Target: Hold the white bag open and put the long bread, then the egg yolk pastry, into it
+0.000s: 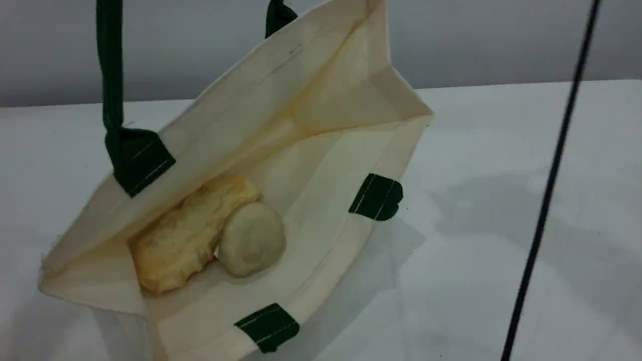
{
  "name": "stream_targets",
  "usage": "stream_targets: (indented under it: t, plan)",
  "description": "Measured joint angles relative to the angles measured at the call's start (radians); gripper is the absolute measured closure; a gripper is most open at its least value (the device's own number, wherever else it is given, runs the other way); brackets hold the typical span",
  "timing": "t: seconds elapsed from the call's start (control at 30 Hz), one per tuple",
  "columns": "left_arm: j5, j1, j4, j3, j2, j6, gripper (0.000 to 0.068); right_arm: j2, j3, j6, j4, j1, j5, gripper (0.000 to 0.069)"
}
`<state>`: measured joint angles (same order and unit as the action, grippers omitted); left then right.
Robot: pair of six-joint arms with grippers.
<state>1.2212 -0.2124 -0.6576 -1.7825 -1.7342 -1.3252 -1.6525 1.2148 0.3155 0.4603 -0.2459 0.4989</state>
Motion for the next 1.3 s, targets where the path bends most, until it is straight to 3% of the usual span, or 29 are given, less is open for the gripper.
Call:
stream_targets:
  t: [0.4, 0.47, 0.67, 0.73, 0.83, 1.03, 1.3]
  plan:
    - [0.0, 0.0, 0.0, 0.0, 0.0, 0.0, 0.0575, -0.003, 0.0, 0.007, -0.019, 0.019, -0.004, 0.0125]
    - [0.0, 0.0, -0.004, 0.0, 0.0, 0.0, 0.0531, -0.003, 0.0, 0.007, -0.019, 0.019, -0.004, 0.0125]
    - [-0.003, 0.0, -0.007, 0.0, 0.002, 0.01, 0.03, -0.003, 0.0, 0.007, -0.019, 0.019, -0.004, 0.0125]
    - [-0.003, 0.0, -0.007, 0.0, 0.002, 0.031, 0.026, 0.002, 0.0, 0.007, -0.036, 0.019, 0.008, 0.0125]
    - [-0.002, 0.0, -0.028, 0.0, 0.003, 0.084, 0.0241, 0.019, 0.0, 0.007, -0.079, 0.019, 0.027, 0.0125]
    - [0.001, 0.0, 0.006, -0.005, 0.045, 0.276, 0.0239, 0.102, 0.0, 0.002, -0.141, 0.019, 0.09, 0.0125]
    - [0.004, 0.0, 0.221, -0.005, 0.186, 0.541, 0.0239, 0.306, 0.0, -0.072, -0.244, 0.019, 0.191, 0.0125]
